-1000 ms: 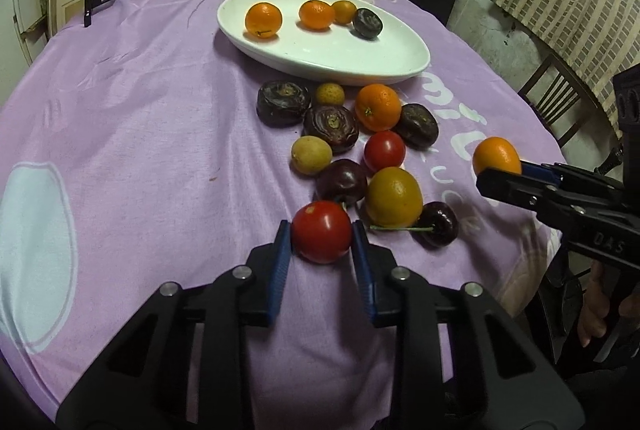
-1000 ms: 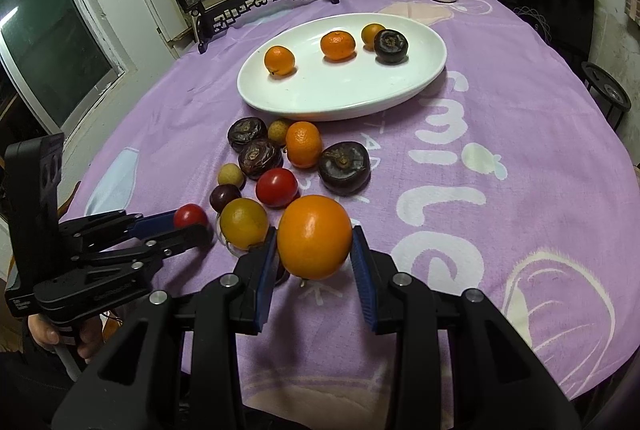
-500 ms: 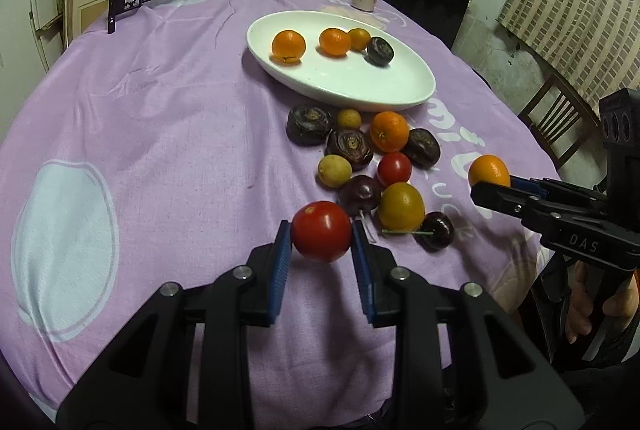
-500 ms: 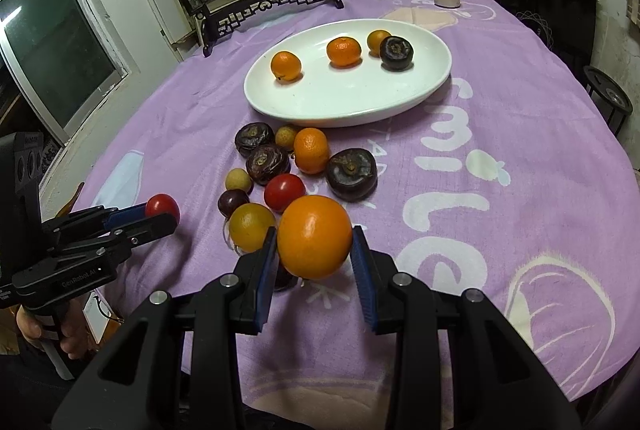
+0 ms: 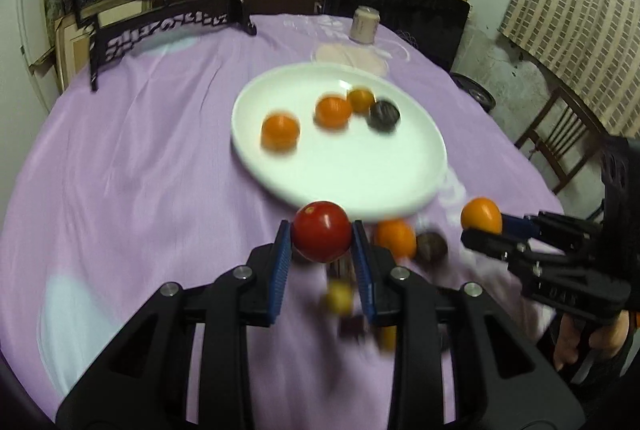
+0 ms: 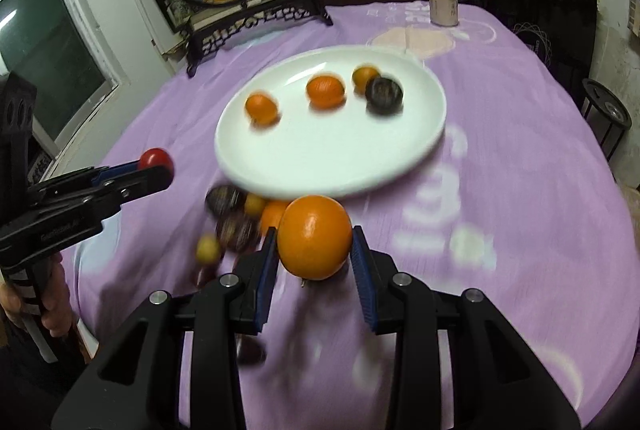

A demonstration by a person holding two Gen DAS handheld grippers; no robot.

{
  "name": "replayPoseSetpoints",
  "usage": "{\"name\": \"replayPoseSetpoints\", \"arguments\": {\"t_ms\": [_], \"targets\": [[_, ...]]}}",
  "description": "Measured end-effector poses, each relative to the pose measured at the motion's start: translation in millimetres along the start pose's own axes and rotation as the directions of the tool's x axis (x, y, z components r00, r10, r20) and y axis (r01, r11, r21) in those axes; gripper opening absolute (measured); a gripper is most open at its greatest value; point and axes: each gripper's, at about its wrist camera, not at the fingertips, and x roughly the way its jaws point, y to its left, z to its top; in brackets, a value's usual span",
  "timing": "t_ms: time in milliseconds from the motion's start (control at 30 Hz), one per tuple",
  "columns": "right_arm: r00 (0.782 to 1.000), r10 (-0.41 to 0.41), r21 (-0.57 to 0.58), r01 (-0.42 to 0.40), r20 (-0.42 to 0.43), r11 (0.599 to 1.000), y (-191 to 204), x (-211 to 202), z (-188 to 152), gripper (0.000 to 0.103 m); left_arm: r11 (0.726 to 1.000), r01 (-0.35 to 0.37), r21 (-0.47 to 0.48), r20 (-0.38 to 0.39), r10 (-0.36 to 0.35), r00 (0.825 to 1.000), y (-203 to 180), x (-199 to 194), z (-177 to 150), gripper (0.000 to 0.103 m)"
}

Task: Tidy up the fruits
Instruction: 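Place the orange on the plate with the right tool while the left tool places the tomato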

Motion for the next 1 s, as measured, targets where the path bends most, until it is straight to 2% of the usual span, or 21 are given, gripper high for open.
{"name": "replayPoseSetpoints", "arguments": {"t_ms": [200, 333, 433, 633, 700, 733, 900, 1000], "targets": [[0.999, -0.046, -0.073, 0.046, 0.0, 0.996, -0.3, 42.9, 78.2, 0.036, 0.999, -0.014, -0.033, -0.022, 0.013, 1.0, 7.5, 59.4, 90.6, 0.03], [0.996, -0.076, -0.083, 0.073, -0.035, 0.994, -8.5, 79.8, 100.8, 0.036, 0.997, -0.032, -0.07, -0.059, 0.027, 0.998, 17.2, 99.5, 120.5, 0.03], [0.995, -0.076, -0.079, 0.071, -0.065, 0.994, -14.5, 99.5, 108.3, 0.036, 0.996, -0.014, -0.086, -0.096, 0.006, 0.995, 22.3, 119.8, 125.2, 0.03], [0.993, -0.084, -0.086, 0.077, -0.078, 0.993, -16.1, 115.8, 115.3, 0.036, 0.996, -0.023, -0.086, -0.111, 0.013, 0.994, 26.6, 136.9, 128.9, 0.031], [0.994, -0.092, -0.099, 0.085, -0.065, 0.991, -14.4, 117.2, 117.3, 0.045, 0.996, -0.024, -0.089, -0.113, 0.013, 0.994, 27.8, 140.6, 131.1, 0.041], [0.993, -0.109, -0.105, 0.104, -0.042, 0.989, -13.2, 113.5, 118.0, 0.055, 0.995, -0.027, -0.095, -0.107, 0.017, 0.994, 28.2, 139.7, 131.8, 0.054], [0.989, -0.146, -0.128, 0.147, 0.016, 0.981, -6.6, 73.6, 110.1, 0.056, 0.995, -0.051, -0.084, -0.041, 0.048, 0.998, 26.4, 101.8, 122.9, 0.057], [0.99, -0.139, -0.112, 0.141, 0.029, 0.984, -4.9, 42.0, 86.9, 0.058, 0.995, -0.066, -0.081, 0.017, 0.068, 0.998, 24.7, 60.8, 98.5, 0.067]]}}
